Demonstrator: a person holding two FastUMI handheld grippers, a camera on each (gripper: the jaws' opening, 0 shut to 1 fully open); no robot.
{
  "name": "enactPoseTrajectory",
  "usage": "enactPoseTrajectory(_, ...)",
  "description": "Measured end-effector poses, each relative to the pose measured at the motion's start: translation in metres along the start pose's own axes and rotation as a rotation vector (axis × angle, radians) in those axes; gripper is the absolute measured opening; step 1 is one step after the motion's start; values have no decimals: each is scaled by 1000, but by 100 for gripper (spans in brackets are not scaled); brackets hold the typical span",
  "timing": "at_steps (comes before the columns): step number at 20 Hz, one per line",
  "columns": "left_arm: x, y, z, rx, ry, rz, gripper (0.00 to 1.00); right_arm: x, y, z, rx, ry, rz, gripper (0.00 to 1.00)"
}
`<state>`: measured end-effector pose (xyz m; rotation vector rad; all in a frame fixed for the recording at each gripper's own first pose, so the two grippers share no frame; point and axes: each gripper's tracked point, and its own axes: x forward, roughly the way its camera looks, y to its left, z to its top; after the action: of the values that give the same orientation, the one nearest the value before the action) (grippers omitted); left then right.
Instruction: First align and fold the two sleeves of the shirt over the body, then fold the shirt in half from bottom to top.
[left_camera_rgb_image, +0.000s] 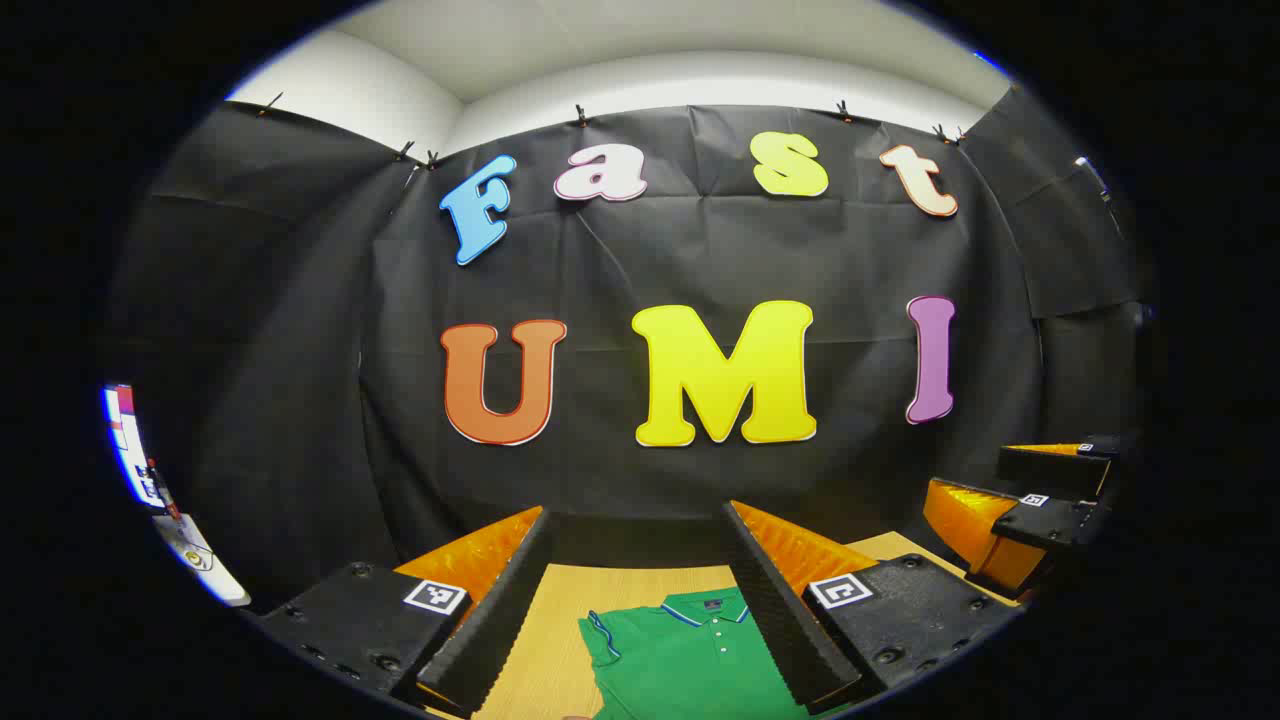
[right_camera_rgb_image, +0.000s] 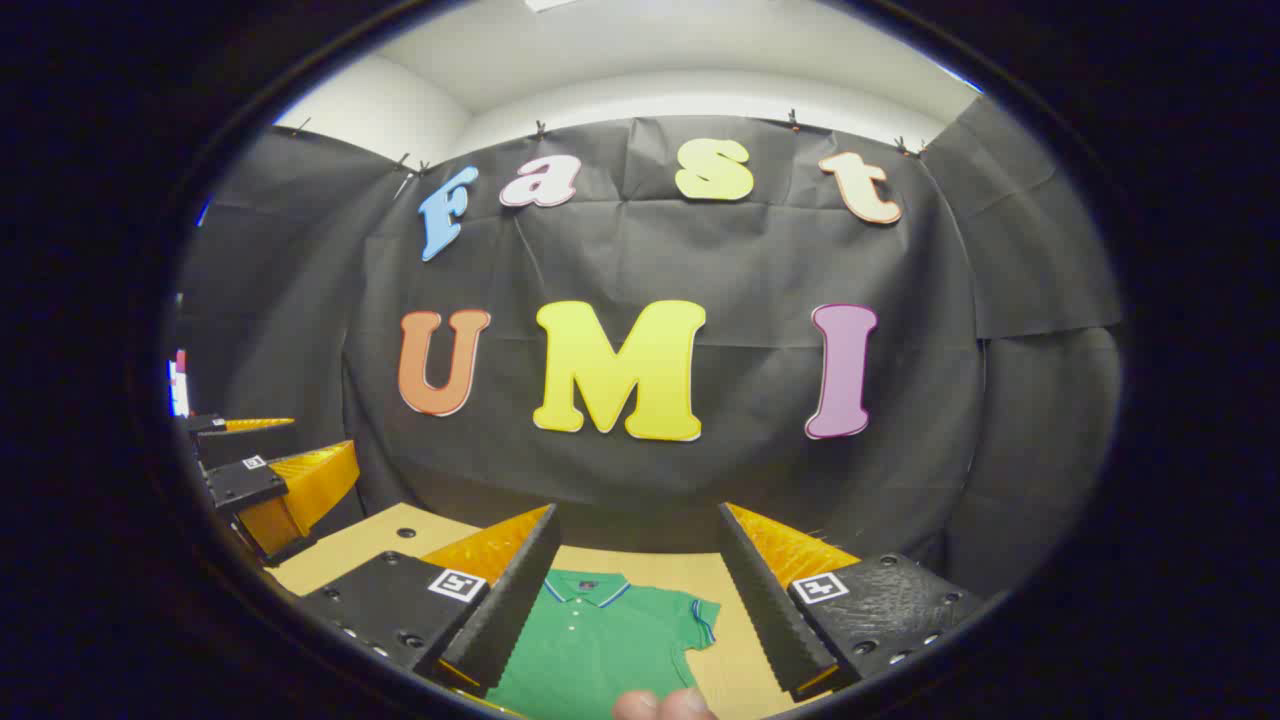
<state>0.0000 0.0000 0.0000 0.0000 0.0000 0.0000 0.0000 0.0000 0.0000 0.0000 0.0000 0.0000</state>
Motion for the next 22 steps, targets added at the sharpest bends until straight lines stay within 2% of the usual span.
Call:
enactPoseTrajectory(15, 18, -17, -7, -17, 15, -46, 100, 7, -12, 2, -11, -13, -21, 95)
enactPoseTrajectory(22, 26, -13, -12, -18, 24, -33, 100, 26, -17, -7, -15, 20, -26, 95)
